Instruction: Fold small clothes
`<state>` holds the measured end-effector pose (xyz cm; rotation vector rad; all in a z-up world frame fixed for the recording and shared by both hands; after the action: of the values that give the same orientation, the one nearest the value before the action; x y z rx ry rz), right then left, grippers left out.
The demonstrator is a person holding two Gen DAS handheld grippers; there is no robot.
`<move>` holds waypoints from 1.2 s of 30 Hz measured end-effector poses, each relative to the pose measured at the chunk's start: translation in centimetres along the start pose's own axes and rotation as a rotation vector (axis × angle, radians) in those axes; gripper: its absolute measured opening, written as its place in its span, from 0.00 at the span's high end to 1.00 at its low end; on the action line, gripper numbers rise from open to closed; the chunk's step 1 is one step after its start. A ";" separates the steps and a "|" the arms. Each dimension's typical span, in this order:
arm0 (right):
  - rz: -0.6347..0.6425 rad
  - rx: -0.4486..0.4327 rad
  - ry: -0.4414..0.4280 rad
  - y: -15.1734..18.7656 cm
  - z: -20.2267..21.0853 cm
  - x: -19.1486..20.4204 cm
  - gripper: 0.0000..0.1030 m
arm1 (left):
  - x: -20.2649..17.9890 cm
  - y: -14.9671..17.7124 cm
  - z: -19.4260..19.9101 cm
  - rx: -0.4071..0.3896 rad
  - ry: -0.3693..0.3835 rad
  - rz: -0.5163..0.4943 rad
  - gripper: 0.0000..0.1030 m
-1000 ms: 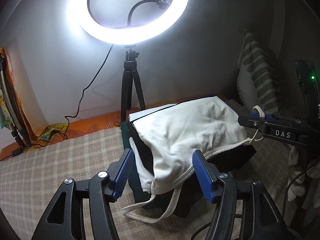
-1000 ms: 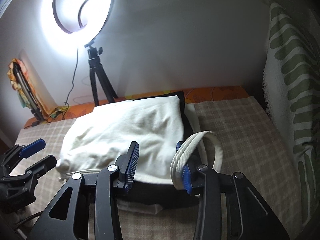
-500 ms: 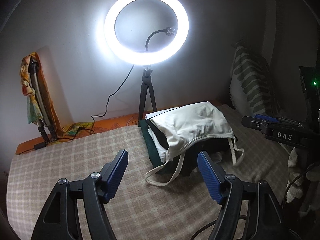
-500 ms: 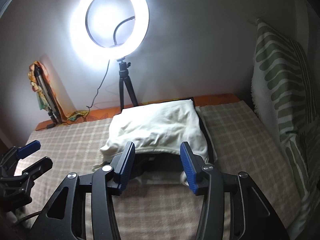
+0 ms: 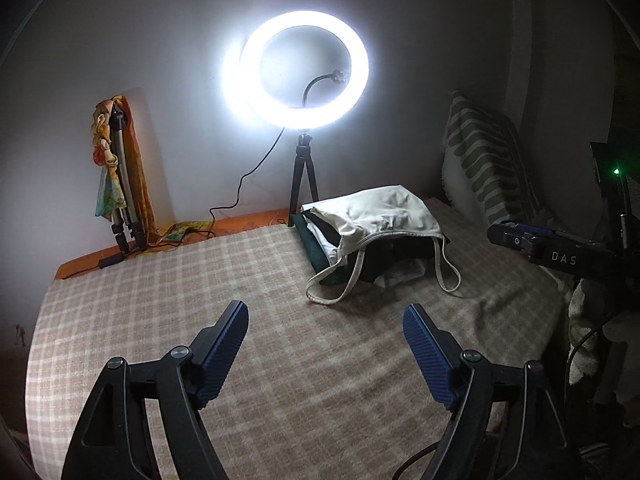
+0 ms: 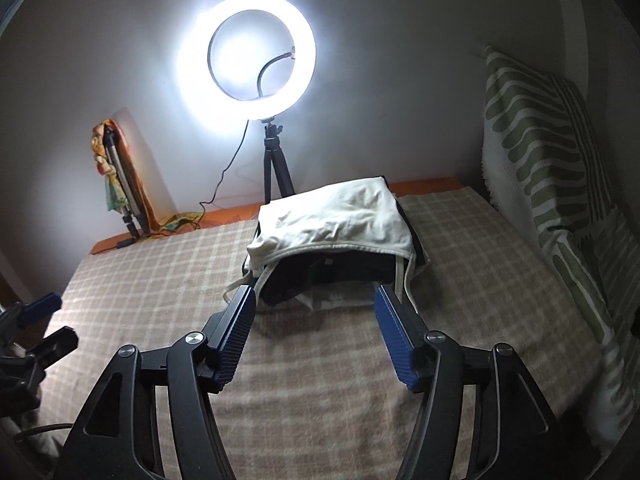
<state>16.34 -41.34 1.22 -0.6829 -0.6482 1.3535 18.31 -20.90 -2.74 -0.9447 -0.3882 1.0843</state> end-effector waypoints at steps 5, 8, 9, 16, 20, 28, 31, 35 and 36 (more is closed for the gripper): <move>0.022 -0.012 0.044 2.2 1.6 1.6 0.37 | 0.6 1.3 1.7 -0.024 -0.004 0.005 0.17; 0.020 -0.028 0.067 3.1 2.2 2.2 0.30 | 0.8 1.9 2.3 -0.036 -0.007 0.004 0.15; 0.022 -0.034 0.080 3.4 2.4 2.5 0.30 | 0.8 2.0 2.5 -0.043 -0.005 0.006 0.14; 0.059 -0.084 0.145 4.5 3.1 3.4 0.22 | 1.9 2.8 2.9 -0.089 -0.030 0.016 0.02; 0.050 -0.098 0.154 4.5 3.1 3.3 0.21 | 2.4 2.9 2.6 -0.089 -0.047 0.014 0.00; -0.003 -0.096 0.163 4.8 2.5 2.5 0.20 | 2.2 3.6 1.8 -0.060 -0.065 -0.007 0.00; 0.000 -0.107 0.169 4.5 2.5 2.5 0.20 | 2.1 3.8 1.7 -0.053 -0.075 -0.015 0.00; 0.007 -0.108 0.169 4.4 2.4 2.6 0.20 | 2.1 3.9 1.8 -0.056 -0.078 -0.012 0.00; 0.009 -0.106 0.171 4.5 2.3 2.6 0.20 | 2.1 3.9 1.9 -0.056 -0.080 -0.014 0.00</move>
<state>11.98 -38.21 -0.64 -0.8781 -0.5828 1.2598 15.76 -17.65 -5.15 -0.9480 -0.4926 1.1054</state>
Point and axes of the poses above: each gripper's, at about its wrist camera, not at the fingertips, and z roughly against the way its jaws point, x to its left, y to its underside, the point moved 10 cm from there along -z, roughly the way its jaws point, and after that the axes turned 2 degrees about z, right-handed, at the moved point
